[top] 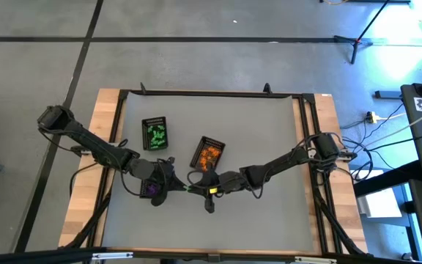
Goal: Sort Halloween decoration
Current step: Put the green alien toy into the top left black basket
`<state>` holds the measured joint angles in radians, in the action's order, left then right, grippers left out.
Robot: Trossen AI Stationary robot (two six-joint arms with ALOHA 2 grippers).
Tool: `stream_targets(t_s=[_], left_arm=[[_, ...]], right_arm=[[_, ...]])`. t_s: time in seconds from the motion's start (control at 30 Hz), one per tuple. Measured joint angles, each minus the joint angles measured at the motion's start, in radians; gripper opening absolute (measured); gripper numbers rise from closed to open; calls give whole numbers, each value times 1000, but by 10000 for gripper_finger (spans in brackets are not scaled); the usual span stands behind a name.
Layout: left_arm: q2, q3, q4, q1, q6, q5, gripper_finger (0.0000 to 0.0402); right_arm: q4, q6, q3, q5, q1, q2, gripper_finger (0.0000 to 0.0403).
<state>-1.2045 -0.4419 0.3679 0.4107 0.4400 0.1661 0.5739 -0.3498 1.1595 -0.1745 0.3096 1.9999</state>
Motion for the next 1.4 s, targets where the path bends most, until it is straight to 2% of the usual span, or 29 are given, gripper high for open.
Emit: stream_targets(t_s=[0.17,0.27,0.57,0.73,0.9,1.1,1.23,1.4], left_arm=[[0,0,0,0,-2,0,4],[0,0,0,0,-2,0,3],[5,0,-82,-18,-2,26,1],[80,0,-327,-76,62,179,0],[232,0,-604,-148,158,342,0],[448,0,-804,-242,187,496,0],[554,0,-889,-294,187,523,4],[628,0,-1000,-349,185,525,26]], right_arm=[[-1,57,0,-6,7,0,32],[0,93,0,-30,18,0,47],[0,102,0,-70,25,0,170],[-12,96,0,-79,25,0,209],[-30,83,0,-77,25,0,215],[-32,66,0,-50,25,0,212],[-33,66,0,-50,25,0,212],[-32,66,0,-50,25,0,212]])
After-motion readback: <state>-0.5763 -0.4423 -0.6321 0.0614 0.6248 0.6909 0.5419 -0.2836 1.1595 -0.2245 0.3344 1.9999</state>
